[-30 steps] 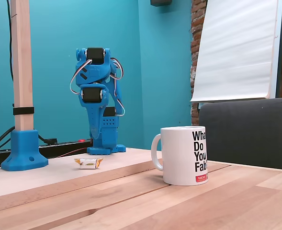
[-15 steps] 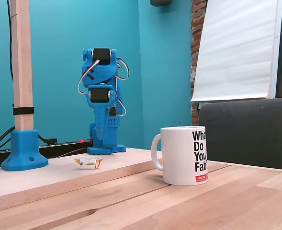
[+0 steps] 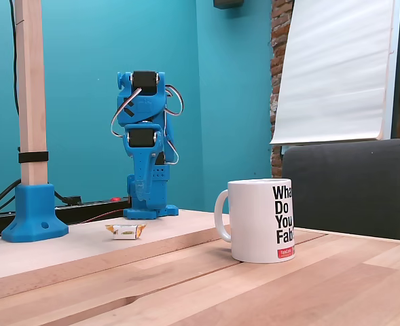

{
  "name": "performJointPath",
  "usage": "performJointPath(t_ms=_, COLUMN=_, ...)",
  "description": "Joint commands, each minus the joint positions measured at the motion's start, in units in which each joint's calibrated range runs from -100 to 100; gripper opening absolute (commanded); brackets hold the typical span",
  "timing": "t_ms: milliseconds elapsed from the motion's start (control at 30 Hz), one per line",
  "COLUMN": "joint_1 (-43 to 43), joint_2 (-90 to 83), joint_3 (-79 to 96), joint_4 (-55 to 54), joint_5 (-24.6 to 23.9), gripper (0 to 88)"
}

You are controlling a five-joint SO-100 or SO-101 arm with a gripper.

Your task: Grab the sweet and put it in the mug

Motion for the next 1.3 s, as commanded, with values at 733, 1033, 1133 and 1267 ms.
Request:
performJointPath(t_ms=733, joint_1=3.1, joint_2=-0.5, joint_3=5.4, joint_4=0.2, joint_5=0.1, gripper=23.1)
performJointPath(t_ms=1033, joint_1=3.6, joint_2=-0.3, joint_3=6.0, joint_4=0.6, joint_5=0.1, gripper=22.2)
performJointPath(t_ms=1133, joint_1=3.8, joint_2=-0.3, joint_3=6.1, joint_4=0.8, joint_5=0.1, gripper=22.1)
performJointPath(t_ms=1267, joint_1=3.8, joint_2=-0.2, joint_3=6.5, joint_4=1.0, joint_5=0.1, gripper=22.1)
